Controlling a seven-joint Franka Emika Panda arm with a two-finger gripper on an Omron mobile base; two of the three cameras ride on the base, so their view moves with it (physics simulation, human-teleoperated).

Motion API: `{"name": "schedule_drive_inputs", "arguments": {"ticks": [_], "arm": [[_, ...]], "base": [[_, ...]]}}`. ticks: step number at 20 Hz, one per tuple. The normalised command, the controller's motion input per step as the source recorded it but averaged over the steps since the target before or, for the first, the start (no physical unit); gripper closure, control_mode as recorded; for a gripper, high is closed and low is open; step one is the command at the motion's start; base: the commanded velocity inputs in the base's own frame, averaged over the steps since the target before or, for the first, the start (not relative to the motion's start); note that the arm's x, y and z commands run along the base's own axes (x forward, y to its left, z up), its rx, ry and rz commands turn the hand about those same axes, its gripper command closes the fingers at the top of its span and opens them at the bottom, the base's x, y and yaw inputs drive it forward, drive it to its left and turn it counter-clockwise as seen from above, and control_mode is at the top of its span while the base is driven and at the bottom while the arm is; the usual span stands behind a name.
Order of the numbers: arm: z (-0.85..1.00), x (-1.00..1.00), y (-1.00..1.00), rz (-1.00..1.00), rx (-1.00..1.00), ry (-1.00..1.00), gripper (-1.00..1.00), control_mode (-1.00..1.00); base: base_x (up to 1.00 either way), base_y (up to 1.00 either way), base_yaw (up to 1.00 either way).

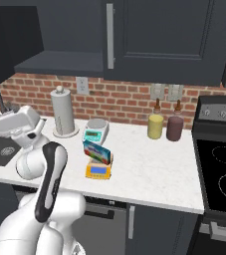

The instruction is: Pick the boxed food and place it on the digital scale for weighing, and close the cabinet.

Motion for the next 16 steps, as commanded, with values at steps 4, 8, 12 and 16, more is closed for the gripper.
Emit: {"name": "schedule_drive_inputs", "arguments": {"ticks": [4,8,12,16], "arm": [[0.00,-1.00,0.10,0.05,0.00,0.60,-1.00,-1.00],[0.00,-1.00,0.09,0.03,0.00,0.42,-1.00,-1.00],[-0.01,-1.00,0.01,0.03,0.00,0.25,-1.00,-1.00],[0.01,-1.00,-0.17,0.04,0.00,0.15,-1.00,-1.00]], "base": [[0.00,0.00,0.00],[0.00,0.00,0.00],[0.00,0.00,0.00],[0.00,0.00,0.00]]}}
